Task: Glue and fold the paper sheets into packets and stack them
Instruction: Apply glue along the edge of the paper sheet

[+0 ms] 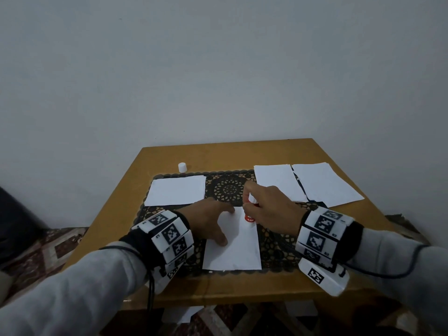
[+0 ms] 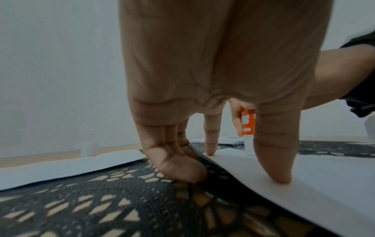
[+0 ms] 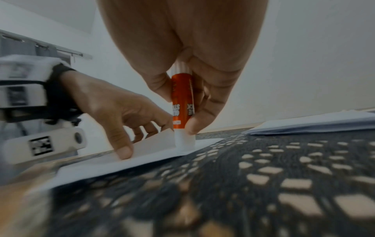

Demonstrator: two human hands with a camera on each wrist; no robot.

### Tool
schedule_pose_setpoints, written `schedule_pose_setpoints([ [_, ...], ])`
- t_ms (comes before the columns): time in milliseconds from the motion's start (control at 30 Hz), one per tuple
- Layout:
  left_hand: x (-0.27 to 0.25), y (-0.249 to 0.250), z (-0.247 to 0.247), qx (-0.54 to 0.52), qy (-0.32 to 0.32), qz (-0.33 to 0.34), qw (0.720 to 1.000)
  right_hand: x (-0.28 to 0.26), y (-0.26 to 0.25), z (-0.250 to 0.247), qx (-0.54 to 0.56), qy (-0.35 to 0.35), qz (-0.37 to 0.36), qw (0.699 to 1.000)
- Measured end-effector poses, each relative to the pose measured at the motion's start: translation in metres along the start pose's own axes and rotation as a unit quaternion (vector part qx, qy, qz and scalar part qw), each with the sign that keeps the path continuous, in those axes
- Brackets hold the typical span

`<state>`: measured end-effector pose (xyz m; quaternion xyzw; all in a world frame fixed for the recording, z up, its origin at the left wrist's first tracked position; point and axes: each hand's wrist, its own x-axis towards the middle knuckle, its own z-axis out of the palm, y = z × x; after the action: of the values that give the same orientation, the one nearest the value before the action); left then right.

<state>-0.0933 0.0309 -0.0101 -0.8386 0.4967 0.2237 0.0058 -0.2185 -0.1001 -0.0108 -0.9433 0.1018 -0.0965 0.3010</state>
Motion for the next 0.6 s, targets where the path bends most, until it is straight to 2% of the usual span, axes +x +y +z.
schedule_pose_setpoints([
  [100, 0.005, -0.001, 0.000, 0.003, 0.004, -0.002, 1.000, -0.014, -0.006, 0.002, 0.004, -0.014, -0.012, 1.000],
  [300, 0.020, 0.005, 0.002, -0.005, 0.093, 0.006, 0.996, -0.040, -0.018, 0.003, 0.004, -0.024, -0.041, 0.999],
  [400, 0.026, 0.010, 0.002, 0.014, 0.115, 0.027, 0.993, -0.051, -0.026, -0.001, -0.016, -0.029, -0.054, 0.998],
  [500, 0.030, 0.013, -0.001, 0.001, 0.103, 0.042, 0.994, -0.057, -0.029, -0.003, -0.021, -0.035, -0.047, 0.998],
  [600, 0.032, 0.011, -0.005, 0.004, 0.074, 0.035, 0.997, -0.057, -0.025, -0.003, 0.018, -0.038, -0.016, 0.999],
])
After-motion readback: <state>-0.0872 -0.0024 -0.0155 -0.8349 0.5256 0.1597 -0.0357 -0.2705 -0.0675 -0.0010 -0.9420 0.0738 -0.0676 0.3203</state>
